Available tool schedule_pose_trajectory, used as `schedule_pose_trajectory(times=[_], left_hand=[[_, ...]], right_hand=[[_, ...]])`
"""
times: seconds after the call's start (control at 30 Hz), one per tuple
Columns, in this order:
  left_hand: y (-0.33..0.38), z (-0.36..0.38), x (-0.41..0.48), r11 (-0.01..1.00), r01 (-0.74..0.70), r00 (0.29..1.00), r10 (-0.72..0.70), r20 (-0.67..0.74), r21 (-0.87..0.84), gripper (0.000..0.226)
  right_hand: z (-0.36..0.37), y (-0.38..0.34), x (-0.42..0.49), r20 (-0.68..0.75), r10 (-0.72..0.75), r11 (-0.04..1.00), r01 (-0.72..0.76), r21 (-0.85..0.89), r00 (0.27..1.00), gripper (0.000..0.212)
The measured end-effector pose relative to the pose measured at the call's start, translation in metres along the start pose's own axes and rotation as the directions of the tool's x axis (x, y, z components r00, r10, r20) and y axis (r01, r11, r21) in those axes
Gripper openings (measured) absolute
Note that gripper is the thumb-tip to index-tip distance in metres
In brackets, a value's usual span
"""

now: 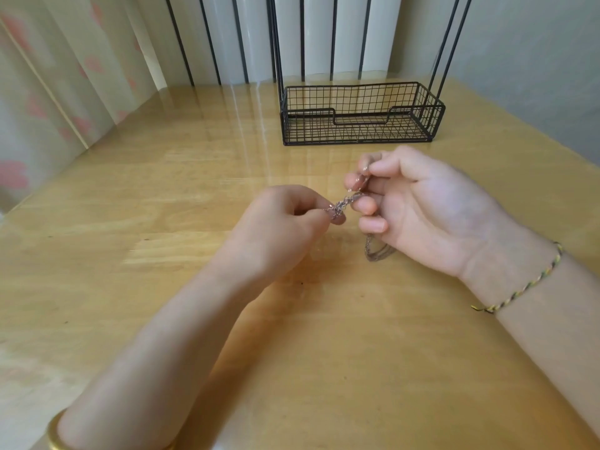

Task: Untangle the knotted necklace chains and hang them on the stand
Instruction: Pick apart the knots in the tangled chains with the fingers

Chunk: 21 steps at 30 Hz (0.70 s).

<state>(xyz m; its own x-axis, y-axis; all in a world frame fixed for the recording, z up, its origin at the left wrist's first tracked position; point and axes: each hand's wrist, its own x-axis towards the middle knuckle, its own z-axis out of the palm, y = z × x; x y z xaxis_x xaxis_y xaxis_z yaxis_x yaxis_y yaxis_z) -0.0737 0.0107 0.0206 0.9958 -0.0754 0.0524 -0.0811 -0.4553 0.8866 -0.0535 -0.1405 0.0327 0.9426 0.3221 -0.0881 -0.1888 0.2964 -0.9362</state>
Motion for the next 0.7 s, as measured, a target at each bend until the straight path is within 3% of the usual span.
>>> schedule_pose_trajectory(times=[0.17, 0.33, 0.4, 0.5, 0.7], left_hand=[[0.0022, -0.0004, -0.001, 0.983, 0.077, 0.996, -0.067, 0.064, -0.169, 0.027], [0.0027, 0.0016, -0.0016, 0.96, 0.089, 0.995, -0.073, 0.071, -0.264, 0.021], [0.0023, 0.0011, -0.0009, 0.958, 0.096, 0.995, -0.083, 0.057, -0.269, 0.023], [0.0007, 0.0012, -0.0001, 0.968, 0.088, 0.996, -0.079, 0.05, -0.235, 0.02], [-0.0005, -0.0013, 0.0004, 0.946, 0.111, 0.994, -0.102, 0.043, -0.306, 0.018]], right_hand=[[0.0011, 0.0027, 0.0012, 0.0, -0.092, 0.996, 0.092, -0.002, 0.996, 0.018], [0.0036, 0.0044, 0.0004, 0.011, -0.127, 0.975, 0.127, -0.181, 0.992, 0.019], [0.003, 0.0049, -0.0009, -0.018, -0.196, 0.909, 0.175, -0.377, 0.98, 0.022], [0.0045, 0.0058, -0.0034, -0.005, -0.331, 0.717, 0.248, -0.651, 0.944, 0.028], [0.0048, 0.0099, -0.0022, 0.039, -0.401, 0.537, 0.269, -0.799, 0.915, 0.021]])
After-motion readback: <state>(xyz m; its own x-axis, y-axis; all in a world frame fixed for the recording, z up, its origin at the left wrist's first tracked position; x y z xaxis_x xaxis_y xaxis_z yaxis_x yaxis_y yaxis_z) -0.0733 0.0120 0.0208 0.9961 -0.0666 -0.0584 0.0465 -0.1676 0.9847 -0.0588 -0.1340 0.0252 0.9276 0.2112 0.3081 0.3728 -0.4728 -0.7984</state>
